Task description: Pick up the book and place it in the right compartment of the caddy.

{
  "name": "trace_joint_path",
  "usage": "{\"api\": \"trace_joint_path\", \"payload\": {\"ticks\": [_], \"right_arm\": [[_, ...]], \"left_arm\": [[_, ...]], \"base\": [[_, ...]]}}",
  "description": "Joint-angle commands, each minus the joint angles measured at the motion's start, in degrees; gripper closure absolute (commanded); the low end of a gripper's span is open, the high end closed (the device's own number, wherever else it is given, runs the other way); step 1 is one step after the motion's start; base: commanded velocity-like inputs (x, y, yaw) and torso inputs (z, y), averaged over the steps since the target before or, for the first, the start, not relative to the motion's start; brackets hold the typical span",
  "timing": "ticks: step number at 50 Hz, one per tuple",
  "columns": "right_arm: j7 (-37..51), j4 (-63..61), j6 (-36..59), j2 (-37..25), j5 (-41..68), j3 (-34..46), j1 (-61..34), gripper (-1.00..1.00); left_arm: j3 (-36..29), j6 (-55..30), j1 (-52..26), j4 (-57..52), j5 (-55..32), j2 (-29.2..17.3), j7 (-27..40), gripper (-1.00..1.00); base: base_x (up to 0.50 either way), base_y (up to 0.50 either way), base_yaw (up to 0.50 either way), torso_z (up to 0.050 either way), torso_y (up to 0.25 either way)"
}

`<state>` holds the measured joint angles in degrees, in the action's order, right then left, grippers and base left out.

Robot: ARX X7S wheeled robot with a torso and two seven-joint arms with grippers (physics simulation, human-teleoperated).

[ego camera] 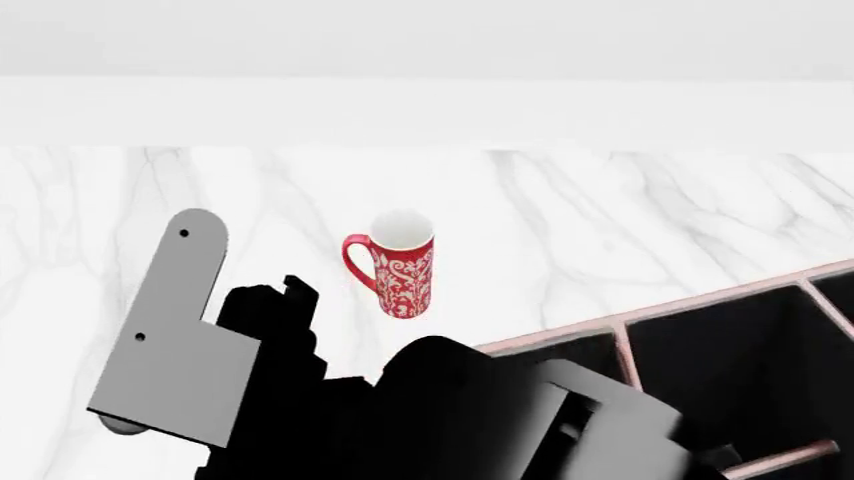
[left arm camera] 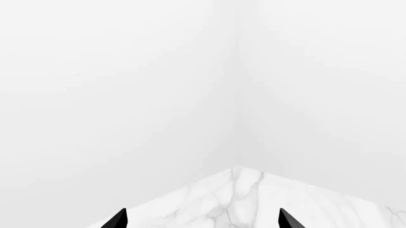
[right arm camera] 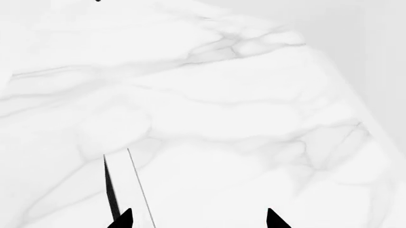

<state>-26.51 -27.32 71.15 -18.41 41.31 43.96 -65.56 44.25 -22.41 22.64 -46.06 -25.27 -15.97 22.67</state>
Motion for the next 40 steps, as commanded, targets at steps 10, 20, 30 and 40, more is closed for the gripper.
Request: {"api": "trace_joint_path", "payload": {"ticks": [10,20,30,40], "right_arm": [[-1.2,-3.4,-2.3,-0.4,-0.3,6.2,2.7,-1.00],[-1.3,-0.7,-6.2,0.5,-2.8,10.0,5.5,-1.00],[-2.4,4.9,-10.7,1.1,-6.0,13.5,7.2,-1.00],[-3.6,9.0,-14.4,1.0,-8.4,16.2,8.2,-1.00]], "left_arm": [[-0.3,0.0,-0.3,0.1,-0.1,-0.4,0.3,-1.00],[-0.6,-0.4,-0.4,-0.4,-0.1,-0.7,0.7,-1.00],[-0.5,0.1,-0.1,0.0,-0.1,-0.6,0.5,-1.00],[-0.7,0.4,0.1,0.3,0.0,-0.5,0.4,-1.00]], "base": [[0.00,0.00,0.00,0.000,0.000],[0.00,0.00,0.00,0.000,0.000],[0.00,0.00,0.00,0.000,0.000],[0.00,0.00,0.00,0.000,0.000]]}}
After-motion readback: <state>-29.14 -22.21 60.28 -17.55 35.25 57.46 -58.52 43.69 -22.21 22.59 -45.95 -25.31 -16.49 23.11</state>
